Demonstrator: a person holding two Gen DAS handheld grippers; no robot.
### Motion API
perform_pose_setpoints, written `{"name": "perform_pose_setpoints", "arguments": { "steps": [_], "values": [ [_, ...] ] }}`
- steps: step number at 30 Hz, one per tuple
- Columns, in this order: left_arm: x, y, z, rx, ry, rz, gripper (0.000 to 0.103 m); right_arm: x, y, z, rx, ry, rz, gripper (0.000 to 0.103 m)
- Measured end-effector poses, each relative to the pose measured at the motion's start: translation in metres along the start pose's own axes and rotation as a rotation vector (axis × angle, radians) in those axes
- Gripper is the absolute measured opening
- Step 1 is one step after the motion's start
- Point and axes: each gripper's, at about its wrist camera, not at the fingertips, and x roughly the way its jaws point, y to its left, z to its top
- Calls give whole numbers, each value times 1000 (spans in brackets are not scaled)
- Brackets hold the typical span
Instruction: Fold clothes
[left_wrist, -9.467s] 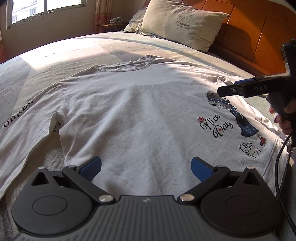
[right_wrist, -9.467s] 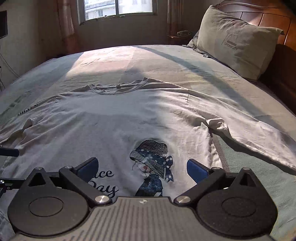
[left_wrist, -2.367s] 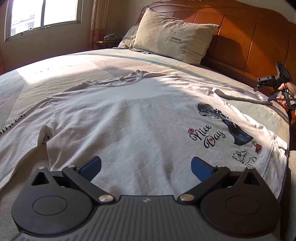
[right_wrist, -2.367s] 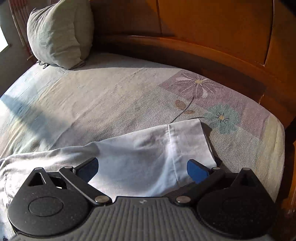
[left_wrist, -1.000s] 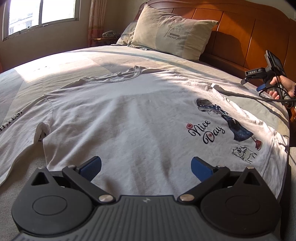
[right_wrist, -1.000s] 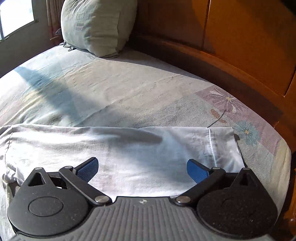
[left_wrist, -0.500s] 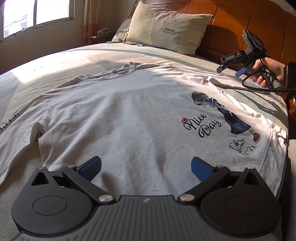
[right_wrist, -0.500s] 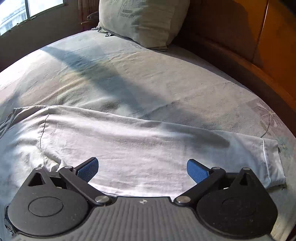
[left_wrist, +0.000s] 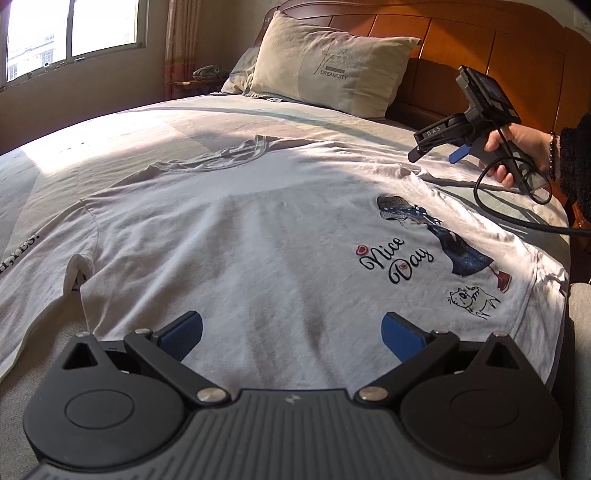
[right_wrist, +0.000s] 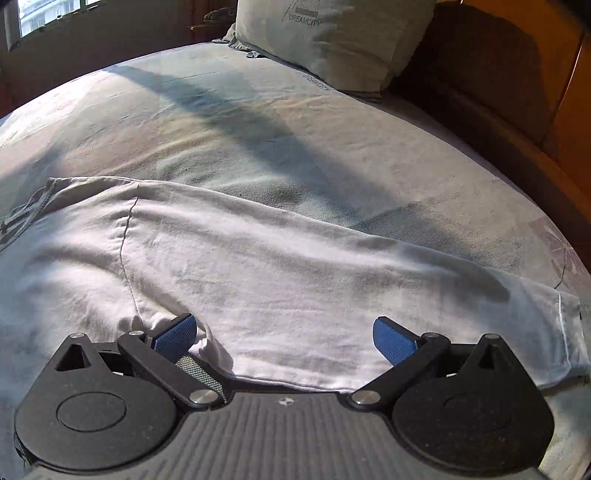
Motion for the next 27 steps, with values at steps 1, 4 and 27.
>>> {"name": "perform_pose_setpoints", "arguments": {
  "steps": [1, 4, 27],
  "values": [
    [1, 0, 0, 1, 2, 2, 102, -2, 12, 3, -27, -13, 26, 103],
    [5, 0, -1, 4, 16, 9, 102, 7, 45, 5, -116, -21, 31, 103],
    [15, -3, -9, -38, 38, 18, 102, -86, 98, -144, -216, -98, 371, 103]
  ]
}}
